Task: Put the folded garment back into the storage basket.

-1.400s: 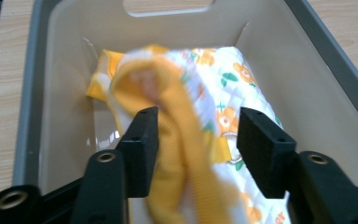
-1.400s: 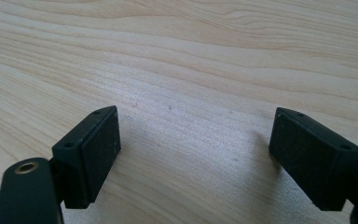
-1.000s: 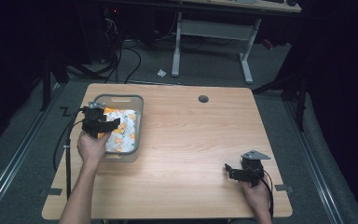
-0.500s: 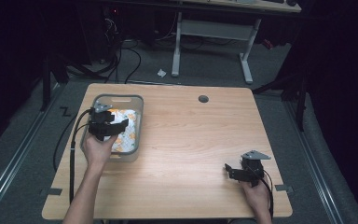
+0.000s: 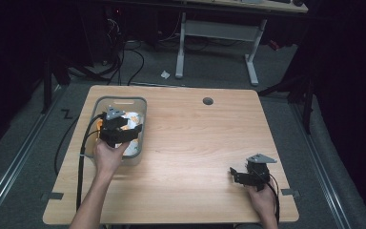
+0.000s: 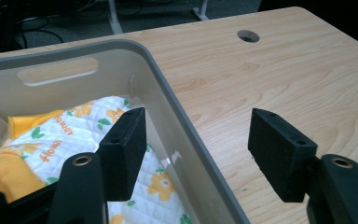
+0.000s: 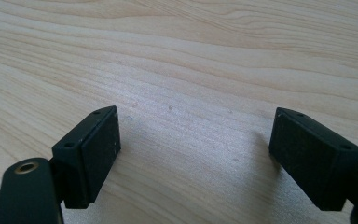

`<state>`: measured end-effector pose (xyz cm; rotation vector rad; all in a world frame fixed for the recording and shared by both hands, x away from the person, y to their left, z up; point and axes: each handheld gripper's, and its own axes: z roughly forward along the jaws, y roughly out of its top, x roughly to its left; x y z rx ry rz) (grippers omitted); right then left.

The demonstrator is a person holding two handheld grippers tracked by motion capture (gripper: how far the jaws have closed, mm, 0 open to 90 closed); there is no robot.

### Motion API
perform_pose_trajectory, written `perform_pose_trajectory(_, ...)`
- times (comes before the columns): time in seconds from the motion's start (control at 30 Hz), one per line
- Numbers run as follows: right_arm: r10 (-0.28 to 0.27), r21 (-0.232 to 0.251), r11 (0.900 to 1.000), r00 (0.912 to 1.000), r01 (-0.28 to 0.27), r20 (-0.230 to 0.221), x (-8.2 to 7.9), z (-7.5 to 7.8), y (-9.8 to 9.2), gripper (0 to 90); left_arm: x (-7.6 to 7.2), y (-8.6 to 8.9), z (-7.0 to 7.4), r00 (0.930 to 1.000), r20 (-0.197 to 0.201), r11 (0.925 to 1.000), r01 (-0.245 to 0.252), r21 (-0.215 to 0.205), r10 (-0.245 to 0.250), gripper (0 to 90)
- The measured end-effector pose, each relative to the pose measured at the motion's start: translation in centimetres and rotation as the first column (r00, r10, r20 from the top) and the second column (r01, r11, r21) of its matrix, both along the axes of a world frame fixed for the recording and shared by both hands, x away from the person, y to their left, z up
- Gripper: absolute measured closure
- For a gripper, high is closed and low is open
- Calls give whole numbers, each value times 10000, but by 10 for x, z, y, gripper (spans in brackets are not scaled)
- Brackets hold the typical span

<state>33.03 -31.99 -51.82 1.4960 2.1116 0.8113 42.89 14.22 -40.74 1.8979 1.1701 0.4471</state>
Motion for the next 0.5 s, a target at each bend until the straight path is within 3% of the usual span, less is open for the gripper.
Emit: perform_pose_trajectory(0.5,6,-1,10000,10000,-6,3,0,0,0,164,-14,-17,-2,9988,174,9982,464,-386,-458,378)
